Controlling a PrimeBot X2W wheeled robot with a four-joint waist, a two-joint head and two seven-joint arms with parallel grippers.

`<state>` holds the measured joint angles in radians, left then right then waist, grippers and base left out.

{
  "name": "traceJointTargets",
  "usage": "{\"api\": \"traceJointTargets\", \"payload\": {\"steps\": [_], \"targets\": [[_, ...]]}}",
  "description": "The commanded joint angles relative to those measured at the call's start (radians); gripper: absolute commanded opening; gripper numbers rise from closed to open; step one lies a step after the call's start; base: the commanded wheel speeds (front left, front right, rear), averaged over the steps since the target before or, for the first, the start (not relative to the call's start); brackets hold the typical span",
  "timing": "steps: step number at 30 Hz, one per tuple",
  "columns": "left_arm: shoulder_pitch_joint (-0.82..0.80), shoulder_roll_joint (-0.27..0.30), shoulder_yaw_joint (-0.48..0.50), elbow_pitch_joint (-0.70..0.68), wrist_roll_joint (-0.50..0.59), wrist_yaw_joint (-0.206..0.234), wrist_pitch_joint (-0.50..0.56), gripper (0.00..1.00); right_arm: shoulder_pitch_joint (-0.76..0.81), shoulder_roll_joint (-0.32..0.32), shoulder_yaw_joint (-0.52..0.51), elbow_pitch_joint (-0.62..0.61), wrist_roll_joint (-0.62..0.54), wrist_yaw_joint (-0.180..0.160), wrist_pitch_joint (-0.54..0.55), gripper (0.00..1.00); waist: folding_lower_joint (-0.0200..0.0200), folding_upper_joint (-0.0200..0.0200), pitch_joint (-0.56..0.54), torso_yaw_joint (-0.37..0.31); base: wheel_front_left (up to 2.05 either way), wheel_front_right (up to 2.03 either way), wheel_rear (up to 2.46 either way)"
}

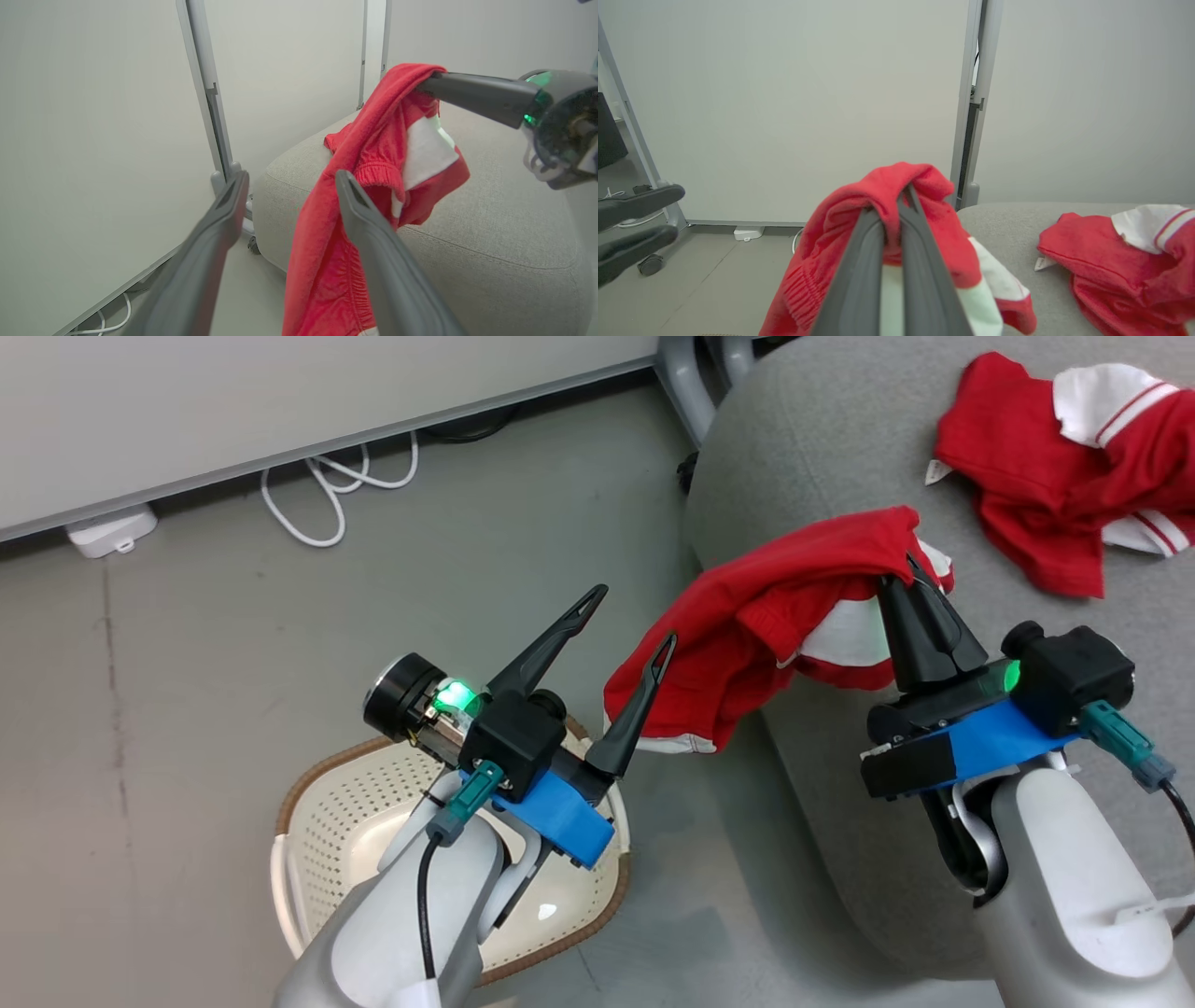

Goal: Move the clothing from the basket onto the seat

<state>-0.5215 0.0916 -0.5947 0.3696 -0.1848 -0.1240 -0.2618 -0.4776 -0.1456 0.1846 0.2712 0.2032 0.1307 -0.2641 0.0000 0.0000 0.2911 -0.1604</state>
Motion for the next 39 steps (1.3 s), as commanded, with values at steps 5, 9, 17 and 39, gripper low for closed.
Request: {"api": "traceJointTargets", "payload": {"steps": [5, 9, 17, 39], "targets": [[-0.013, 0.013, -0.021, 0.007, 0.001, -0.006, -0.005, 1.00, 0.058, 0.014, -0.044, -0.056, -0.010, 0.000, 0.000, 0.00, 0.0000, 0.0000, 0.009, -0.086, 0.00, 0.00, 0.00], [-0.013, 0.014, -0.038, 0.011, -0.005, -0.007, -0.005, 1.00, 0.104, 0.024, -0.078, -0.091, -0.014, 0.000, 0.000, 0.00, 0.0000, 0.0000, 0.009, -0.119, 0.00, 0.00, 0.00], [-0.012, 0.015, -0.052, 0.015, -0.010, -0.007, -0.005, 1.00, 0.165, 0.022, -0.104, -0.120, -0.013, 0.000, 0.000, 0.00, 0.0000, 0.0000, 0.009, -0.146, 0.00, 0.00, 0.00], [-0.115, 0.043, -0.037, -0.038, 0.023, 0.012, 0.011, 1.00, -0.239, -0.057, -0.253, -0.192, 0.027, 0.000, 0.000, 0.00, 0.0000, 0.0000, 0.214, -0.101, 0.00, 0.00, 0.00]]}}
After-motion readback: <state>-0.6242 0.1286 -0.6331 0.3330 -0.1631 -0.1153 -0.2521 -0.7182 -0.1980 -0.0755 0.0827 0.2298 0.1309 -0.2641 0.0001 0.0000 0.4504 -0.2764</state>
